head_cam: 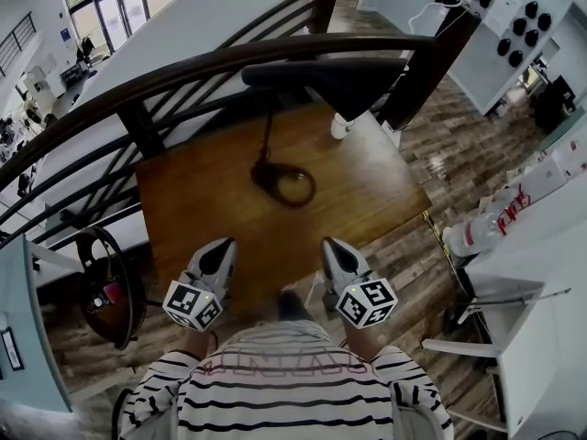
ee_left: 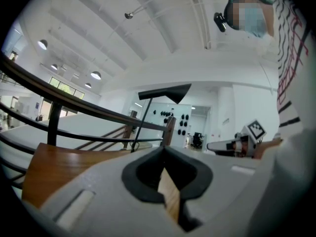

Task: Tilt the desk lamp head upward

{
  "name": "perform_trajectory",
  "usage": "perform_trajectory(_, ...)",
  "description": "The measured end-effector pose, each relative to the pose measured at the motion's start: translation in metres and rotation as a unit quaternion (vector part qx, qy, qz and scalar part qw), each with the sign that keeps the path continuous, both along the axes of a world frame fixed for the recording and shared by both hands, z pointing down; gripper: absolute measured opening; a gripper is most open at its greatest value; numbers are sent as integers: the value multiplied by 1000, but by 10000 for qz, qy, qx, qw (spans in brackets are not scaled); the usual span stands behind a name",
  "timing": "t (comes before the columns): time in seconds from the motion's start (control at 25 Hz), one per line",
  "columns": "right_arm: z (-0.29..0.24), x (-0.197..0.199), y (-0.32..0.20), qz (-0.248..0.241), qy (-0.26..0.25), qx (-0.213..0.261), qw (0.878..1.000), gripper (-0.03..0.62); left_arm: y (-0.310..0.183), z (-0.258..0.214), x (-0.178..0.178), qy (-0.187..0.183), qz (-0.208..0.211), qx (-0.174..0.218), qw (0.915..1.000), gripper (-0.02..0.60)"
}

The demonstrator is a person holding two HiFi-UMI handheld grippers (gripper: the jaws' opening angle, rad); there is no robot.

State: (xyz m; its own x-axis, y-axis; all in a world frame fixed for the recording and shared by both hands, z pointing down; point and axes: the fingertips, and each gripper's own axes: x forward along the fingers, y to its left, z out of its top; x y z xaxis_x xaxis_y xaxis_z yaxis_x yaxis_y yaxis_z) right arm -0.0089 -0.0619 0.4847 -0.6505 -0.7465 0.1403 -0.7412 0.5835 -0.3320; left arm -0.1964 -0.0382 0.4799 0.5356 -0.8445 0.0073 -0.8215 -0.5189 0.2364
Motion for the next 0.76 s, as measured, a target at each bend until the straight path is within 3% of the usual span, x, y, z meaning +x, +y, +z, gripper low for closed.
perform_trajectory(0.76,-4,-16,-4,-12,90,37,10000,0,-3,5,-19,15,-52,-49,10000,2)
